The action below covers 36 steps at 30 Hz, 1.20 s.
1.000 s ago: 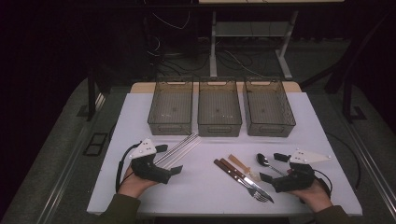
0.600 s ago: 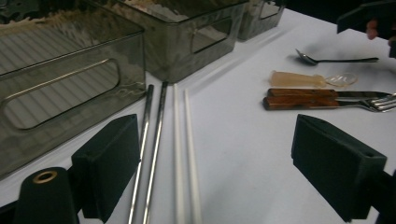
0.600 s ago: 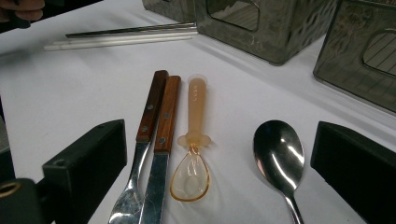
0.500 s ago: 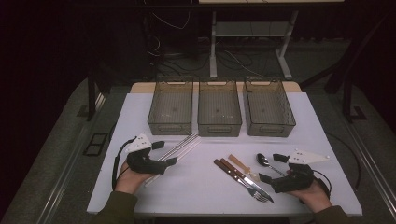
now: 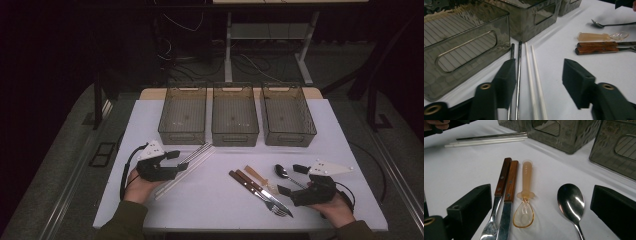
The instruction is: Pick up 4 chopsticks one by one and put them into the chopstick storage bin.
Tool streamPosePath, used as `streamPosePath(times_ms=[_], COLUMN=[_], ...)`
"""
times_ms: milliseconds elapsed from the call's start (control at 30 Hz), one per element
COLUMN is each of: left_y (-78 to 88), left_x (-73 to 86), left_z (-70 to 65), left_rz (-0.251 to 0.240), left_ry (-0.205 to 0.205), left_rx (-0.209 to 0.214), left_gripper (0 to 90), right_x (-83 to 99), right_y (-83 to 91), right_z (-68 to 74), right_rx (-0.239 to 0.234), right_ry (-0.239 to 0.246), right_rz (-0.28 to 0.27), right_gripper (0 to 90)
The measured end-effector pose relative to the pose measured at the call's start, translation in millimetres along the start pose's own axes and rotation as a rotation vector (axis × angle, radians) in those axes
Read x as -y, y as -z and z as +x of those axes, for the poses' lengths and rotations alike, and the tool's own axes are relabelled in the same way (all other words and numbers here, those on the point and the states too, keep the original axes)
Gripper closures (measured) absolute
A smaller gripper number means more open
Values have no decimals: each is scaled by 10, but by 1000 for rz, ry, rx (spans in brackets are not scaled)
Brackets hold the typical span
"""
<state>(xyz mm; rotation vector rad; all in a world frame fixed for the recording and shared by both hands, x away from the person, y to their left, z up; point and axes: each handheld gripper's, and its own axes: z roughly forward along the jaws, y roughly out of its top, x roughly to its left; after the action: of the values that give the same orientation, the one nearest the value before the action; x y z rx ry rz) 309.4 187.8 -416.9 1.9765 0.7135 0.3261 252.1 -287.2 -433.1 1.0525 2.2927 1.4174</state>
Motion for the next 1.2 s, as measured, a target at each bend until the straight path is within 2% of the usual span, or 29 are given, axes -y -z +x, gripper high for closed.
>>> streamPosePath(times_ms=[133, 167, 233, 267, 333, 867, 1200], left_y=[-18, -31, -37, -49, -53, -183, -284], left_x=[-6, -5, -5, -3, -1, -5, -8], left_z=[-7, -6, -4, 2, 8, 17, 33], left_rz=[23, 46, 55, 70, 81, 214, 307], left_ry=[-15, -10, -6, 12, 18, 30, 42], left_rx=[0, -7, -9, -16, -11, -19, -26], left_gripper=[542, 557, 576, 610, 652, 767, 802], right_x=[0, -1, -1, 0, 0, 3, 5], right_y=[-5, -6, -7, -6, -4, 0, -1], right_z=[2, 1, 0, -2, 0, -6, -6], right_rx=[2, 2, 3, 2, 2, 10, 11], right_ry=[2, 1, 1, 1, 1, 2, 2], right_rz=[1, 1, 1, 1, 0, 3, 6], right_gripper=[38, 39, 39, 38, 38, 38, 39])
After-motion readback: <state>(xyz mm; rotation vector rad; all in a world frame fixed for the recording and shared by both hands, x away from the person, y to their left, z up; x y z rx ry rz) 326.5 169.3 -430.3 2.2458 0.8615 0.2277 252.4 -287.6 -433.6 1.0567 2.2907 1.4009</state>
